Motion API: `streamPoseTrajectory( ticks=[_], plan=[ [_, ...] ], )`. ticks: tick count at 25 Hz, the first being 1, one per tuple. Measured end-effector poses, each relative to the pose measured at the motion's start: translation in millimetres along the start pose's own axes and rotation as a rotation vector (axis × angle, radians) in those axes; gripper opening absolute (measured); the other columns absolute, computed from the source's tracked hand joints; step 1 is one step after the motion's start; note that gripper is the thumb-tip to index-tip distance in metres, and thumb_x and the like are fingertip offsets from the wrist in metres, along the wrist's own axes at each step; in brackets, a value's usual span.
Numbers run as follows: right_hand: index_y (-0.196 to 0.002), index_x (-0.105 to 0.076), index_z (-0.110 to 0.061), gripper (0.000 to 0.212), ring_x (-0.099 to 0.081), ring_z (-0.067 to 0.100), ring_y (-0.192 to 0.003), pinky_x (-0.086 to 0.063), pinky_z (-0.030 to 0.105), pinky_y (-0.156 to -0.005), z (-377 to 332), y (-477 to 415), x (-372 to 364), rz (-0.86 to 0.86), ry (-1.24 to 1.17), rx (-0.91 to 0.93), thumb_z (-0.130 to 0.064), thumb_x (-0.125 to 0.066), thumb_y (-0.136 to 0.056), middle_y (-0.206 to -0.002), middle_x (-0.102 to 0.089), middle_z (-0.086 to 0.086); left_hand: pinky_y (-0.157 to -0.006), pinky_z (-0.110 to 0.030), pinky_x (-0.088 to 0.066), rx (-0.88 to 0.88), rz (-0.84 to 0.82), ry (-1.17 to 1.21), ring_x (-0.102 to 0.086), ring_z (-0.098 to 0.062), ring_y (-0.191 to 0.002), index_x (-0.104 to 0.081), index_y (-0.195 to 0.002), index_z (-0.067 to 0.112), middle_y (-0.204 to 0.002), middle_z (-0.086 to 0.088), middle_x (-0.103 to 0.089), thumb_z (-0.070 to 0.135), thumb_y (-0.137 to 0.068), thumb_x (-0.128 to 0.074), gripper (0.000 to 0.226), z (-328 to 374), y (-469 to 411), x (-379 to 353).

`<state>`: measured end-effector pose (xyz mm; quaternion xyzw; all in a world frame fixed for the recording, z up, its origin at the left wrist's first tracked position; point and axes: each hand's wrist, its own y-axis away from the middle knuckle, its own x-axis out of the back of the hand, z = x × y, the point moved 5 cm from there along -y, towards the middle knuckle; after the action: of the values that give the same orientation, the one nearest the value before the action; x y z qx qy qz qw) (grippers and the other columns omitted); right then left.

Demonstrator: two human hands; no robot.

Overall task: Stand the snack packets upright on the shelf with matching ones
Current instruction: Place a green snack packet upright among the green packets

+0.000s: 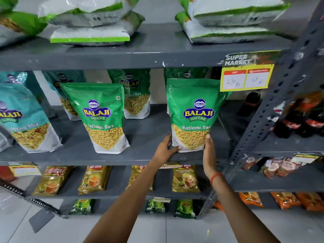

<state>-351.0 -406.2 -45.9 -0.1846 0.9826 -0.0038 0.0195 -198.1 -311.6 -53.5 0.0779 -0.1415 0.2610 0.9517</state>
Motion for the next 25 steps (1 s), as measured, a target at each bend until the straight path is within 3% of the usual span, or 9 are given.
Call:
streamPoseTrajectory(
  ticks=[2,4,9,19,22,25],
  plan=[
    [-0.117,-0.049,-0.037,0.046,-0.054,-0.021,-0.091,-0.04,0.015,-0.076,4.4,-1.9,-0.7,-0.012,0.049,-0.009,-0.067,-0.034,-0.085,-0.108,-0.057,-0.025,-0.107,-0.046,-0.041,-0.005,0.029,0.06,-0.054,-0.023,-0.121,-0.045,-0.132,0.009,-0.133,-0.011,-0.058,0.013,-0.082,-0.069,0.056,-3.1,2.5,1.0],
    [-0.117,-0.046,-0.042,0.044,-0.052,-0.022,-0.091,-0.039,0.01,-0.072,5.9,0.6,-1.0,-0.018,0.072,-0.018,-0.069,-0.035,-0.083,-0.106,-0.055,-0.029,-0.105,-0.042,-0.043,-0.012,0.042,0.081,-0.056,-0.02,-0.119,-0.047,-0.131,0.009,-0.13,-0.009,-0.06,0.014,-0.082,-0.069,0.054,-5.3,6.0,2.4],
    [-0.12,-0.046,-0.031,0.046,-0.053,-0.024,-0.086,-0.042,-0.002,-0.063,6.7,2.0,1.6,-0.013,0.058,-0.022,-0.061,-0.04,-0.085,-0.105,-0.056,-0.021,-0.103,-0.035,-0.044,-0.013,0.025,0.102,-0.057,-0.019,-0.117,-0.05,-0.128,0.011,-0.129,-0.009,-0.061,0.014,-0.083,-0.068,0.049,-2.5,8.6,4.2],
    [-0.112,-0.048,-0.03,0.031,-0.055,-0.023,-0.084,-0.04,-0.004,-0.06,6.0,0.7,3.0,-0.027,0.069,0.03,-0.051,-0.046,-0.09,-0.101,-0.059,-0.022,-0.1,-0.03,-0.045,0.023,0.016,0.064,-0.058,-0.019,-0.117,-0.048,-0.13,0.011,-0.129,-0.007,-0.061,0.018,-0.085,-0.065,0.048,2.8,10.1,4.2],
    [-0.11,-0.049,-0.029,0.025,-0.059,-0.015,-0.086,-0.041,-0.003,-0.061,5.1,-1.9,1.2,-0.024,0.062,0.049,-0.047,-0.047,-0.093,-0.1,-0.06,-0.021,-0.102,-0.033,-0.044,0.049,0.01,0.038,-0.057,-0.02,-0.118,-0.047,-0.131,0.012,-0.131,-0.006,-0.06,0.021,-0.085,-0.066,0.05,1.1,6.7,5.5],
    [-0.114,-0.05,-0.024,0.025,-0.057,-0.008,-0.092,-0.042,-0.003,-0.062,3.5,-0.8,1.1,0.015,0.058,0.014,-0.041,-0.047,-0.095,-0.106,-0.063,-0.009,-0.104,-0.034,-0.043,0.061,-0.004,0.032,-0.055,-0.022,-0.121,-0.045,-0.133,0.013,-0.132,-0.006,-0.059,0.022,-0.085,-0.066,0.053,-1.1,6.2,5.5]
  ],
)
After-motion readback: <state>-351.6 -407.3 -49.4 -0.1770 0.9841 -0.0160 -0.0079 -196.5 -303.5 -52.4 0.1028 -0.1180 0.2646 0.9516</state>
